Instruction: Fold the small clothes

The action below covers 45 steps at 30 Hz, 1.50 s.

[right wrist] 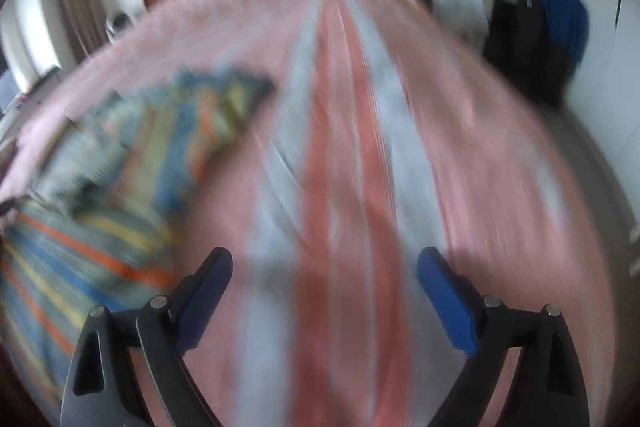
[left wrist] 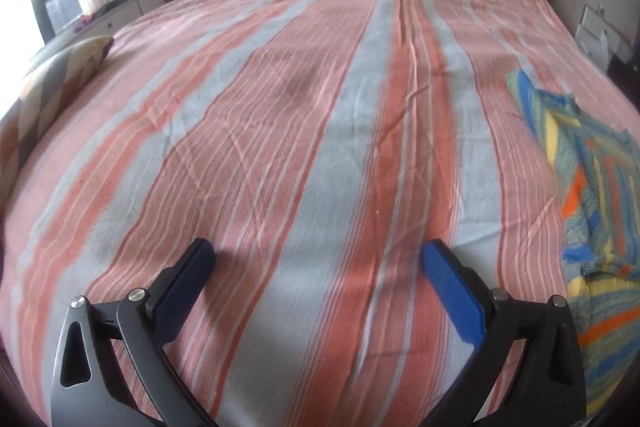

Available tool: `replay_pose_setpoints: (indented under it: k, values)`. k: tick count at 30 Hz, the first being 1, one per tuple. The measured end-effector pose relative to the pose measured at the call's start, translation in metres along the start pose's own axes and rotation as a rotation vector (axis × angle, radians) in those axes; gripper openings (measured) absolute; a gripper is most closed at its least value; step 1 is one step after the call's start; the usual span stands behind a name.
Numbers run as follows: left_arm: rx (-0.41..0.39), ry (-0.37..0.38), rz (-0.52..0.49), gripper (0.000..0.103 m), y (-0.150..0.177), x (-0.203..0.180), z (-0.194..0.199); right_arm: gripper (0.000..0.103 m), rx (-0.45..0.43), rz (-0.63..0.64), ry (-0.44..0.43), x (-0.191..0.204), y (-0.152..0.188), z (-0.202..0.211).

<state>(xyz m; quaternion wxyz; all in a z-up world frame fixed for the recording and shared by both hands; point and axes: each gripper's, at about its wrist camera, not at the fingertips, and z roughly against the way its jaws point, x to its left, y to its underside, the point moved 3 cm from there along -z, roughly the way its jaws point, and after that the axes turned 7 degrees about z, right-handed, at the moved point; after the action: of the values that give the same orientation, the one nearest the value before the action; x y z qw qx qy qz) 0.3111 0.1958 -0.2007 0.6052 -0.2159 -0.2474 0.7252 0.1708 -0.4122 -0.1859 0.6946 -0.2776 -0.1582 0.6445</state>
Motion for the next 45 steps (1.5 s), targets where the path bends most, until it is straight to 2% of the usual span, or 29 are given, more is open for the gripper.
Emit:
replay_pose_setpoints:
  k: [1, 6, 10, 15, 45]
  values:
    - [-0.003, -0.004, -0.005, 0.103, 0.0, -0.001, 0.0, 0.103, -0.018, 0.007, -0.006, 0.0, -0.001, 0.002]
    - [0.015, 0.031, 0.02, 0.103, -0.002, 0.004, -0.003, 0.103, 0.014, 0.076, 0.074, 0.008, -0.004, -0.005]
    - [0.013, 0.026, 0.015, 0.103, 0.0, 0.002, 0.0, 0.103, 0.003, 0.058, 0.049, 0.002, -0.001, 0.0]
    - [0.014, 0.028, 0.018, 0.103, 0.0, 0.002, 0.0, 0.103, 0.012, 0.075, 0.07, 0.006, 0.0, 0.0]
    - [0.015, 0.028, 0.017, 0.103, 0.0, 0.002, 0.0, 0.103, 0.012, 0.072, 0.067, 0.008, 0.0, -0.001]
